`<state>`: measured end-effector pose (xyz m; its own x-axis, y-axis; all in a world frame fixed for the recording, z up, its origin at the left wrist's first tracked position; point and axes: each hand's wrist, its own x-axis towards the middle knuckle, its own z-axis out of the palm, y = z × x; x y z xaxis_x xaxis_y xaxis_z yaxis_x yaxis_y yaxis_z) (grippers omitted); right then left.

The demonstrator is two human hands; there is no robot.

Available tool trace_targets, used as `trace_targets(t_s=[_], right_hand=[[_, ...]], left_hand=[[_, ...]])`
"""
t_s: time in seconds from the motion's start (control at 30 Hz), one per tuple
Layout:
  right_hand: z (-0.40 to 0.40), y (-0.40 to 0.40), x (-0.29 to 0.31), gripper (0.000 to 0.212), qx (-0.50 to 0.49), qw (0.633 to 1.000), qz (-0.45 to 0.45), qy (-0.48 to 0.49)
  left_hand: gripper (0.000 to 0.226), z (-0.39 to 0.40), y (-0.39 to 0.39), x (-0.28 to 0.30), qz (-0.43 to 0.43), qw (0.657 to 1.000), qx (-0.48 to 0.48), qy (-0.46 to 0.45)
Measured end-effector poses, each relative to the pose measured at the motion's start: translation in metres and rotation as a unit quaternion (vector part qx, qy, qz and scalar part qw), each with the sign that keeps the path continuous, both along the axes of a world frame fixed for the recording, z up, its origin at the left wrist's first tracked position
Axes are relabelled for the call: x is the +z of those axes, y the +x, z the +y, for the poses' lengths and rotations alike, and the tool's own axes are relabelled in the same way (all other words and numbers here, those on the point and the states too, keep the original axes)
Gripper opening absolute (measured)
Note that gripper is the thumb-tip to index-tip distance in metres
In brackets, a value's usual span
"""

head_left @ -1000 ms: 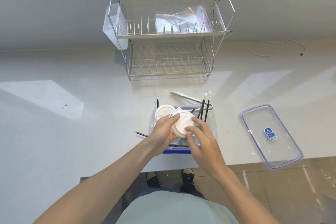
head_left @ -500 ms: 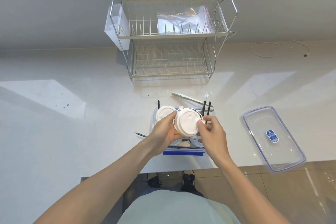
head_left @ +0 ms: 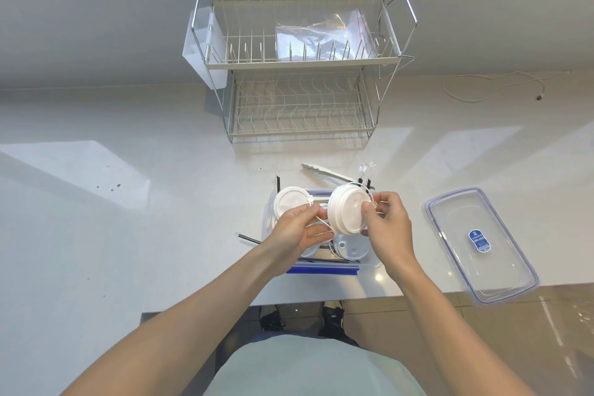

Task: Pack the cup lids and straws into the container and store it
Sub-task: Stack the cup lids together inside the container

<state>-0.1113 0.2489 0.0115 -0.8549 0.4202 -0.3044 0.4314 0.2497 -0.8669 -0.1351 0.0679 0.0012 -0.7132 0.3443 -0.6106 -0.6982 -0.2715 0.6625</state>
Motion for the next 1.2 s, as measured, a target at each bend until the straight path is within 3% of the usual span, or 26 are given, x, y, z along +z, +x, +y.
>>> trace_targets(t_s=[0.23, 0.33, 0.43, 0.67, 0.9, 1.2], right_hand=[[0.001, 0.008, -0.001, 0.015, 0.064, 0.998, -0.016, 0.003], [0.004, 0.007, -0.002, 0.015, 0.048, 0.998, -0.015, -0.024], [0.01, 0.007, -0.001, 0.019, 0.035, 0.999, 0.001, -0.021], [0.006, 0.005, 0.006, 0.04, 0.246, 0.962, 0.072, 0.095], [0.005, 0.002, 0.005, 0.048, 0.277, 0.951, 0.086, 0.105], [0.007, 0.001, -0.001, 0.045, 0.262, 0.958, 0.079, 0.081]], left_hand=[[0.039, 0.004, 0.004, 0.004, 0.048, 0.998, -0.015, -0.026], [0.038, 0.002, 0.002, 0.006, 0.024, 1.0, -0.001, 0.01], [0.037, 0.0, 0.002, 0.006, 0.031, 0.999, 0.016, -0.013], [0.041, 0.007, 0.001, 0.007, 0.009, 1.0, -0.013, -0.012], [0.062, 0.01, -0.003, 0.009, -0.039, 0.997, -0.055, 0.032], [0.032, 0.008, -0.008, 0.011, 0.024, 0.993, -0.112, -0.006]])
